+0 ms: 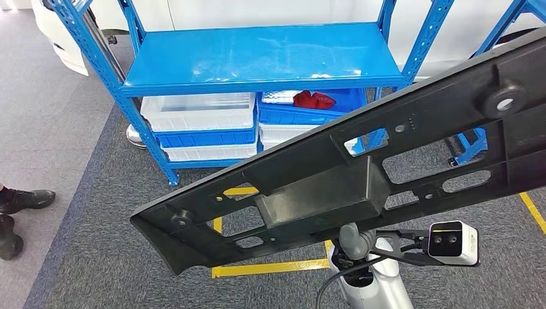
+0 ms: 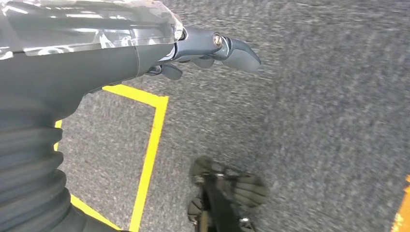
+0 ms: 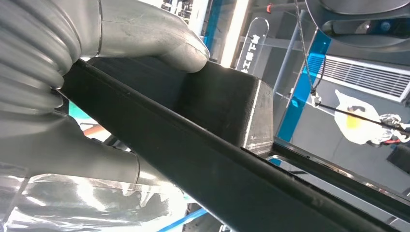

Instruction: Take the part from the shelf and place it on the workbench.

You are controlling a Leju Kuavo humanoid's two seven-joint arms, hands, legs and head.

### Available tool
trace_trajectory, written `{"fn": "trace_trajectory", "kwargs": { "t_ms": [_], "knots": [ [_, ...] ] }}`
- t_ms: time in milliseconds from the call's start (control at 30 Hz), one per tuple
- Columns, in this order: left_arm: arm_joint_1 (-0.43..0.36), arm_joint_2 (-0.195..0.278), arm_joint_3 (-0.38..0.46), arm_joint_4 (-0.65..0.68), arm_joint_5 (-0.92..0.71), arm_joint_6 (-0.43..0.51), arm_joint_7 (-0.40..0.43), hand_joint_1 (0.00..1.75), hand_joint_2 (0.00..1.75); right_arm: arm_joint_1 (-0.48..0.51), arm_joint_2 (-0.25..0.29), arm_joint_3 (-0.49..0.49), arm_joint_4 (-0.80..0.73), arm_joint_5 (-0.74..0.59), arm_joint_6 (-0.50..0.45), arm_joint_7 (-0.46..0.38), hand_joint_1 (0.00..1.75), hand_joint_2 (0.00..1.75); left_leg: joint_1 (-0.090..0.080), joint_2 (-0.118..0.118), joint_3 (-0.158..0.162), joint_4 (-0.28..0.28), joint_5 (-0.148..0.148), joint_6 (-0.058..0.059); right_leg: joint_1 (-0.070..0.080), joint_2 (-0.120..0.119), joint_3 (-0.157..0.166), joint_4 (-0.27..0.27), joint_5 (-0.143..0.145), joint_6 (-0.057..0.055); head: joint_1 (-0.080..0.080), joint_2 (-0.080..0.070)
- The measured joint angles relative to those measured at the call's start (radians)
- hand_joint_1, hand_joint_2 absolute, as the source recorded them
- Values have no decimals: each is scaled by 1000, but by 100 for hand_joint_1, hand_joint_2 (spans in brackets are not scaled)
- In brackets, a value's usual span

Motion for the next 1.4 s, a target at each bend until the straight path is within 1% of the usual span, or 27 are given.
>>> {"fn": "trace_trajectory", "kwargs": {
  "t_ms": [33,100,167,200,267,300,333,367,433,467,500,533,633,667,767,833,867,933,967,1000,1033,1067,1133,1200,1267,1333,1400],
  "knots": [
    [0,0,0,0,0,0,0,0,175,1,0,0,0,0,0,0,175,175,-1,0,29,-20,21,5,3,0,-12,1,9,0,0,0],
    [-1,1,0,0,0,0,0,0,175,1,0,0,1,0,0,0,175,175,-8,-1,138,-157,59,23,8,0,-29,2,25,3,0,0],
    [-3,3,0,0,0,0,0,0,175,0,0,0,1,0,0,0,175,175,-17,0,225,-287,60,36,9,-1,-35,3,38,10,0,0],
    [-3,4,0,0,0,0,-1,0,175,0,0,0,1,0,0,0,175,175,-21,0,241,-317,54,40,7,-2,-36,2,44,16,0,0],
    [-2,5,0,0,0,0,-1,0,175,-1,0,0,1,0,0,0,175,175,-22,1,237,-330,67,47,5,-3,-38,-1,54,29,0,0],
    [-3,5,0,0,0,0,-1,0,175,-1,0,0,1,0,0,0,175,175,-20,2,233,-335,76,53,4,-2,-43,5,48,35,0,0],
    [-3,5,0,0,0,0,-1,0,175,-1,-1,0,1,0,0,0,175,175,-17,4,226,-340,87,59,3,-1,-54,25,26,41,0,0],
    [-4,4,0,0,0,0,-1,0,175,-1,-1,0,1,0,0,0,175,175,-14,5,218,-343,98,63,1,0,-71,68,-12,46,0,0],
    [-4,4,0,0,0,0,-1,0,175,1,-1,0,1,0,0,0,175,175,-15,6,196,-340,113,66,-6,1,-116,200,-101,57,0,0],
    [-2,4,0,0,0,0,-1,0,175,2,-2,0,1,0,0,0,175,175,-15,6,185,-337,119,65,-9,1,-131,259,-126,62,0,0],
    [-1,4,0,0,0,0,-1,0,175,3,-2,0,1,0,0,0,175,175,-15,6,175,-333,124,64,-12,0,-131,287,-131,65,0,0],
    [-1,4,0,0,0,0,-1,0,175,3,-2,0,1,0,0,0,175,175,-15,6,165,-329,128,62,-14,0,-110,272,-118,67,0,0],
    [-1,1,0,0,0,0,-1,0,175,2,-2,0,1,0,0,0,175,175,-15,5,149,-315,134,55,-15,0,28,68,-58,59,0,0],
    [-1,1,0,0,0,0,-1,0,175,2,-2,0,1,0,0,0,175,175,-16,5,146,-312,136,50,-12,0,55,22,-50,53,0,0],
    [-1,0,0,0,0,0,-1,0,175,1,-3,0,1,0,0,0,175,175,-18,5,138,-311,146,33,-8,0,58,-3,-42,34,0,0],
    [-1,1,0,0,0,0,-1,0,175,1,-3,0,1,0,0,0,175,175,-17,3,125,-289,126,23,-13,-2,54,-13,-32,19,0,0],
    [-1,1,0,0,0,0,-1,0,175,0,-3,0,1,0,0,0,175,175,-16,2,109,-249,98,19,-16,-3,51,-17,-26,12,0,0],
    [0,0,0,0,0,0,-1,0,175,1,-3,0,1,0,0,0,175,175,-12,1,55,-114,20,12,-14,-4,42,-17,-18,6,0,0],
    [0,0,0,0,0,0,-1,0,175,2,-3,0,1,0,0,0,175,175,-10,1,32,-51,-6,9,-13,-4,37,-15,-15,5,0,0],
    [1,0,0,0,0,1,-1,0,175,3,-3,0,1,2,-1,0,175,175,-9,1,21,-15,-14,6,-12,-2,33,-13,-13,6,0,0],
    [1,0,0,0,-4,7,-4,0,175,3,-3,0,0,10,-5,0,175,175,-8,1,30,-20,-2,6,-12,1,29,-10,-12,8,0,0],
    [1,0,0,0,-10,17,-8,0,175,5,-3,-1,-3,25,-13,0,175,175,-6,-1,59,-66,26,6,-12,6,27,-7,-11,9,0,0],
    [2,0,-3,0,-25,48,-20,0,175,12,-4,-3,-20,71,-29,0,175,175,-2,-24,145,-212,79,10,-11,18,21,0,-11,16,0,0],
    [2,0,-5,0,-34,75,-27,0,175,25,-6,-9,-44,97,-25,0,175,175,-2,-46,192,-296,93,16,-11,31,14,4,-6,27,0,0],
    [1,-1,-5,0,-35,90,-29,0,175,41,-6,-19,-64,101,-9,-1,175,175,-3,-42,192,-304,92,24,-10,46,8,4,2,40,0,0],
    [-3,-3,-6,0,-35,95,-30,0,175,52,-7,-29,-77,105,0,-2,175,175,0,-24,189,-312,98,37,-11,44,-2,16,-6,51,0,0],
    [-5,-5,-7,0,-35,97,-31,0,175,57,-7,-35,-86,108,2,-2,175,175,2,-5,185,-318,106,50,-12,23,-39,92,-56,59,0,0]
  ]
}}
